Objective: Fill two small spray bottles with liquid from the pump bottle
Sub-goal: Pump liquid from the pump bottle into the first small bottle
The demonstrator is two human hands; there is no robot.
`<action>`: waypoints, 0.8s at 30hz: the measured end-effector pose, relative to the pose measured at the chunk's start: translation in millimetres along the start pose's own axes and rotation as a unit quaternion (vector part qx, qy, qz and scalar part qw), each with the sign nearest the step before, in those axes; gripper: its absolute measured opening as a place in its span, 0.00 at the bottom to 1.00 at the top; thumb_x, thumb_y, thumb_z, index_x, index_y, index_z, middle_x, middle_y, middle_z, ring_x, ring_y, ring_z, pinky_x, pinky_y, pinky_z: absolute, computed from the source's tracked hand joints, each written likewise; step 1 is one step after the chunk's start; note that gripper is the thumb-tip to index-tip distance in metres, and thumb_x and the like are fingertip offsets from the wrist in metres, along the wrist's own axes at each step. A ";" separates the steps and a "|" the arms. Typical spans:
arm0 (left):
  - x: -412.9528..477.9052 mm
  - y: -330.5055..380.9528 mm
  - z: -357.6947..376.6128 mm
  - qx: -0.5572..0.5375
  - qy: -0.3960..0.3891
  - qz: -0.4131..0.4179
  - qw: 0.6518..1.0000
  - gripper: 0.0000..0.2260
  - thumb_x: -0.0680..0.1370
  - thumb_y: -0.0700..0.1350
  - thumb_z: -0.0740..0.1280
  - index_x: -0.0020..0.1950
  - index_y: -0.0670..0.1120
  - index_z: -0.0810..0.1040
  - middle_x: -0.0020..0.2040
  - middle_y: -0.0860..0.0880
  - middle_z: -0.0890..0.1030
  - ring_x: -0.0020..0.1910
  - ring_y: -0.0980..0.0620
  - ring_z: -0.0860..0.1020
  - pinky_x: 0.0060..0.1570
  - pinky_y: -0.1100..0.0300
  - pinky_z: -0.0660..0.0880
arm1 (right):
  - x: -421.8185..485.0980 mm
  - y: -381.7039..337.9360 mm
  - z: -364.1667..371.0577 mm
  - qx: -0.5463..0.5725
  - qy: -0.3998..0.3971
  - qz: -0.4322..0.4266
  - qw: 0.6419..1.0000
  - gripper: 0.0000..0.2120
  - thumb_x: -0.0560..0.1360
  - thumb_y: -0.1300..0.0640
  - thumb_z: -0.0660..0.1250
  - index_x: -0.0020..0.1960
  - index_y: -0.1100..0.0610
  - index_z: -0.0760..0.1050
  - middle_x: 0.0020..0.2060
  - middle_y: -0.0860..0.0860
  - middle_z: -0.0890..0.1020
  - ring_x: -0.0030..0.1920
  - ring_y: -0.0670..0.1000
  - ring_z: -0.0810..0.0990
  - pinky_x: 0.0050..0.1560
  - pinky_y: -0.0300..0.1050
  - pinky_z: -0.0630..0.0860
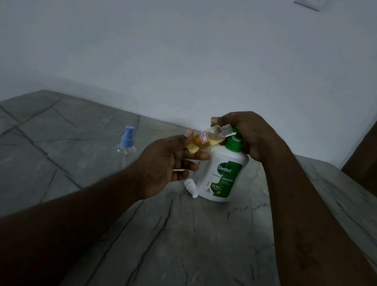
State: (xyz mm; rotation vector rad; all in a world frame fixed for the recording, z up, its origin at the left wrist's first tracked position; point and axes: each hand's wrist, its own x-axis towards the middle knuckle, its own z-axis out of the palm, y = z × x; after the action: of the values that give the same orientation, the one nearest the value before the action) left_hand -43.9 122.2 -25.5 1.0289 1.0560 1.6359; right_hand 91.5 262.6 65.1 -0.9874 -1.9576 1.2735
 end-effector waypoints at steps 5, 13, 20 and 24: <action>1.0 -1.2 -1.4 0.004 -0.008 0.004 1.000 0.21 0.76 0.59 0.63 0.60 0.47 0.81 0.54 0.44 0.86 0.41 0.52 0.81 0.45 0.55 0.74 | -5.5 -6.3 0.4 -0.038 0.009 -0.012 0.999 0.07 0.73 0.54 0.74 0.48 0.55 0.88 0.49 0.54 0.88 0.42 0.53 0.84 0.53 0.50 0.79; 1.4 1.4 -1.7 -0.010 -0.015 0.005 1.000 0.17 0.81 0.56 0.60 0.60 0.47 0.81 0.53 0.44 0.86 0.41 0.52 0.81 0.43 0.56 0.74 | -5.0 -6.9 0.9 -0.028 0.014 -0.022 0.999 0.06 0.73 0.56 0.73 0.46 0.56 0.87 0.50 0.52 0.88 0.47 0.55 0.85 0.60 0.56 0.80; -0.1 3.3 -1.8 -0.006 -0.007 0.002 1.000 0.18 0.84 0.56 0.59 0.61 0.45 0.80 0.52 0.44 0.86 0.40 0.53 0.80 0.43 0.56 0.73 | -2.5 -1.5 2.7 0.006 0.005 -0.007 1.000 0.12 0.66 0.53 0.76 0.46 0.58 0.88 0.50 0.55 0.88 0.55 0.61 0.86 0.66 0.61 0.77; -0.4 3.7 -0.6 -0.010 -0.007 0.005 1.000 0.17 0.83 0.56 0.60 0.59 0.46 0.81 0.52 0.44 0.86 0.39 0.52 0.80 0.43 0.56 0.73 | -3.5 -4.5 0.7 -0.019 0.003 -0.012 1.000 0.11 0.70 0.50 0.77 0.47 0.57 0.87 0.48 0.54 0.88 0.43 0.54 0.85 0.56 0.55 0.79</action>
State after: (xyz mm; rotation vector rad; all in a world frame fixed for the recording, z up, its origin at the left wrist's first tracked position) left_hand -45.3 120.9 -22.2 1.0325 1.0241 1.6410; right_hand 91.7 258.1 68.7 -0.9824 -1.9888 1.2229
